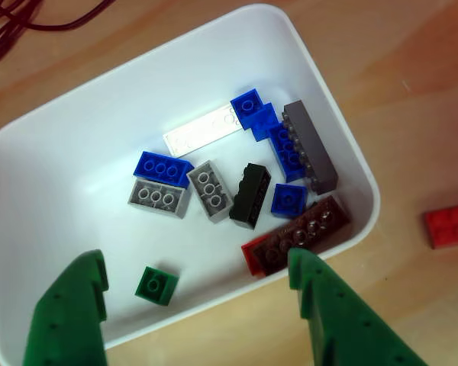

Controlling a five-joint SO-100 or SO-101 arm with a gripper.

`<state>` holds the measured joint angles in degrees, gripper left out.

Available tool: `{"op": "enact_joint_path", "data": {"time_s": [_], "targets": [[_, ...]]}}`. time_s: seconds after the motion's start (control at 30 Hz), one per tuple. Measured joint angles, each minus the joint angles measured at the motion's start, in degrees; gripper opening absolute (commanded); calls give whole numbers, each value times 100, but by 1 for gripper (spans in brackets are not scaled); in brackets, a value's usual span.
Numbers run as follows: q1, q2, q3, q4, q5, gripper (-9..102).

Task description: Put all lego bricks in the bin.

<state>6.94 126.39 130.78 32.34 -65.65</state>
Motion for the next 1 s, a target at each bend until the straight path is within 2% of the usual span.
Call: {"op": "enact_joint_path", "data": {"time_s": [0.13, 0.2, 0.27, 0.4, 0.57, 0.73, 0.87, 1.0], "targets": [[-167, 1714, 1195, 1521, -272, 22], [-53, 2364, 2241, 1591, -527, 22], [193, 2760, 3401, 1151, -958, 22], [738, 2856, 4562, 211, -1529, 22], [2030, 2083, 4799, -2039, -2294, 23], [2909, 1090, 4755, -3718, -2628, 22], [3182, 123, 4263, -4342, -2698, 22], [3226, -1222, 3393, -4579, -2558, 22]]}}
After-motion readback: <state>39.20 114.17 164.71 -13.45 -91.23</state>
